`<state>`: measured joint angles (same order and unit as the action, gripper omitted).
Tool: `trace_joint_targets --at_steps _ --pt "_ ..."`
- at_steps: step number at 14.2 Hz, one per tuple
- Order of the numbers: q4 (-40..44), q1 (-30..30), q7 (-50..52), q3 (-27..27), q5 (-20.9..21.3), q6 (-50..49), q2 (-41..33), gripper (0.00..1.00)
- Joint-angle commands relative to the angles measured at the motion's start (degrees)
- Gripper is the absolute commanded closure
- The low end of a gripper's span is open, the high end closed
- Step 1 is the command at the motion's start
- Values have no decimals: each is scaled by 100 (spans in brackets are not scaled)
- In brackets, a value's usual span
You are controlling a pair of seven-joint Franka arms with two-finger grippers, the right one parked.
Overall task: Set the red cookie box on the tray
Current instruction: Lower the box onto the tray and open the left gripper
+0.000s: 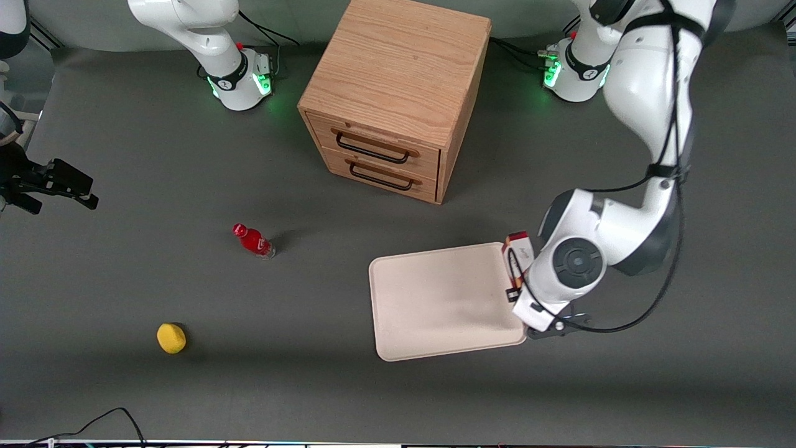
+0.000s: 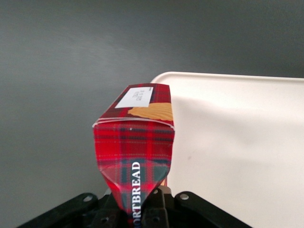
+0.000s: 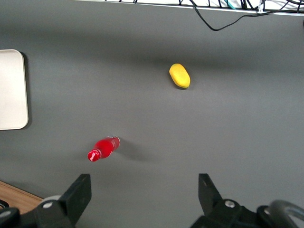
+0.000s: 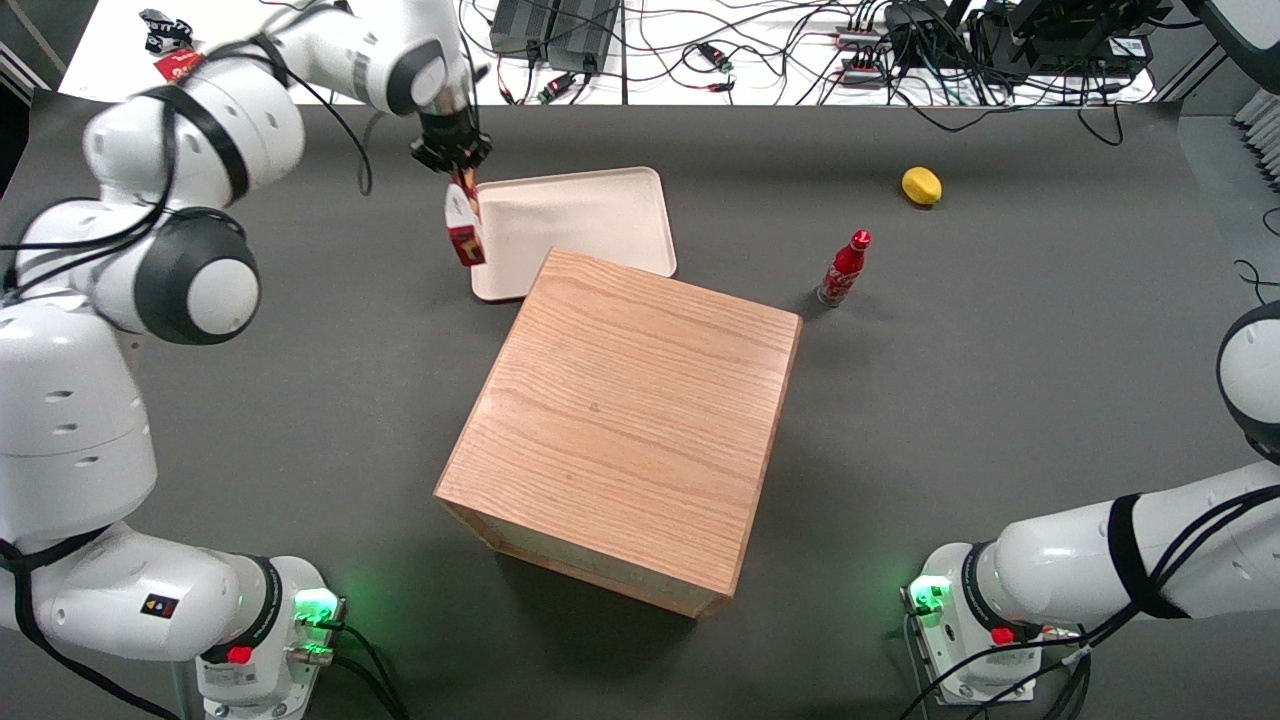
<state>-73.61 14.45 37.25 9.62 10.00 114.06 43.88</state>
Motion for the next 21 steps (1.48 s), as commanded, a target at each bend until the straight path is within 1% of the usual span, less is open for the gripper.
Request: trace_joint_targets --at_steps 1,4,5,6,7,8,10,11,12,15,17,18,20,21 --pt "233 110 204 -5 28 422 391 100" --pt "233 111 72 13 63 688 639 100" --pt "242 85 -241 13 55 688 665 99" --pt "242 76 -427 13 37 688 674 72" --pt "233 67 -455 13 37 688 674 18" --pt "224 84 -395 13 37 688 665 0" --pt "242 32 -411 13 46 557 534 0" --pt "242 5 -438 4 37 417 342 0" --pt "233 -82 -499 4 46 85 166 0" --pt "163 -389 -902 13 20 -971 -817 0" --pt "110 -749 -1568 22 -50 -1577 -1362 0" --pt "6 -907 -2163 13 -94 -1858 -1661 0" --pt "-459 -1355 -3167 13 -164 -2019 -2328 0" --pt "-801 -1505 -3493 -4 -304 -2019 -2723 0"
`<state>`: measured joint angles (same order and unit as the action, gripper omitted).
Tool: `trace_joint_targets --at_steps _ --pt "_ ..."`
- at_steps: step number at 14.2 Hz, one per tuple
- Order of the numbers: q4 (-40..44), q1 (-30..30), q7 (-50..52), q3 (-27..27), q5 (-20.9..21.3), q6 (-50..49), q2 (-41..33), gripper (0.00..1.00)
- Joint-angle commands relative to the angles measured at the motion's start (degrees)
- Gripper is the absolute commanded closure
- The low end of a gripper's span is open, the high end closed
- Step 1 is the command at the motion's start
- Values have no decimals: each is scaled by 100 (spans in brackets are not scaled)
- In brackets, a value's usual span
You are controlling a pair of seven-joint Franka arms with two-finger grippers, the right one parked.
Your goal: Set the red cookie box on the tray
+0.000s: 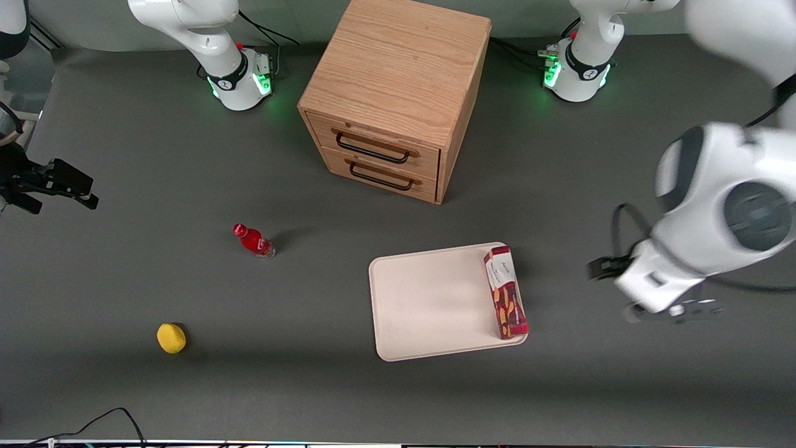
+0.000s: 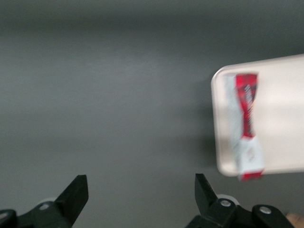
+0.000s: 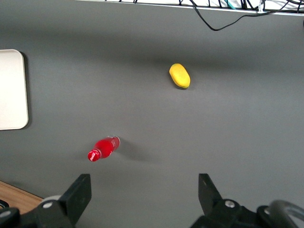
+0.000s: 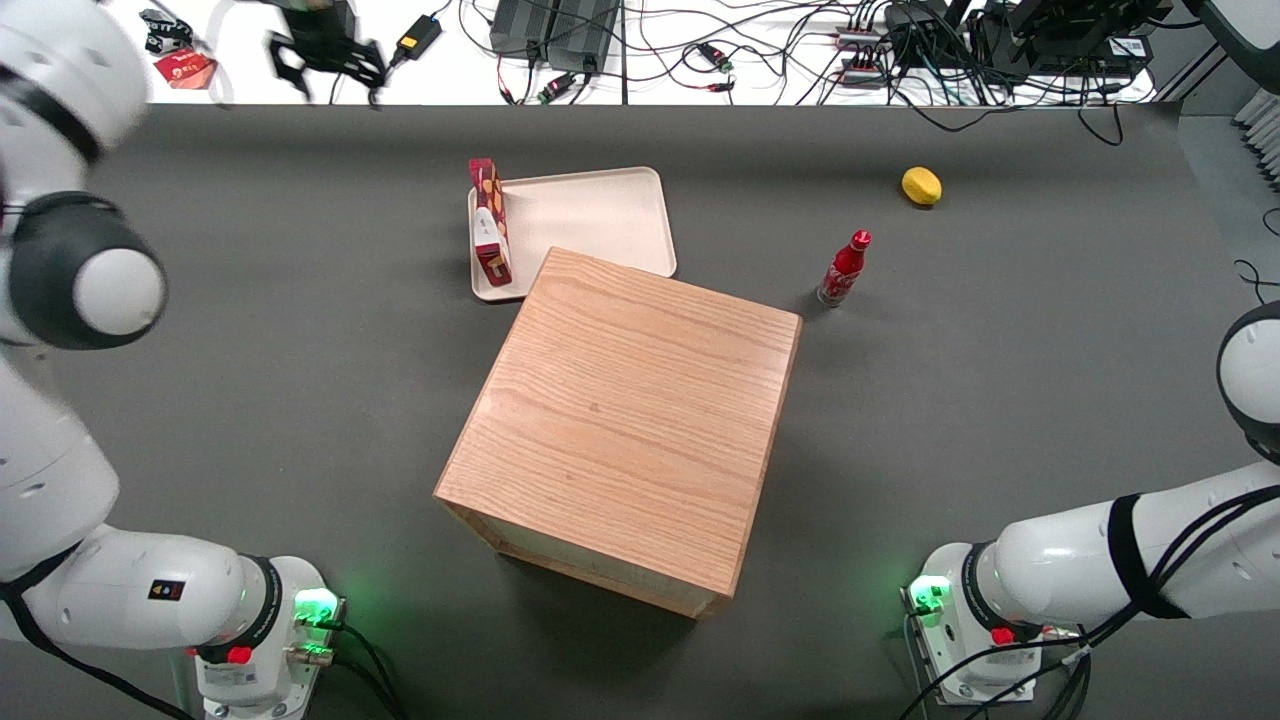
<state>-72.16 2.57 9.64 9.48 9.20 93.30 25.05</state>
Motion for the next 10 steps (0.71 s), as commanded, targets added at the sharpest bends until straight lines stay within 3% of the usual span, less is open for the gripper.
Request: trace_joint_targets --at_steps 1,5,10 --pt "-1236 -527 -953 10 -348 39 -1209 0" --pt "-1897 -757 -1377 -16 -525 -373 -2222 0" --pt "-1705 -758 -1747 -25 -516 -796 -2400 0"
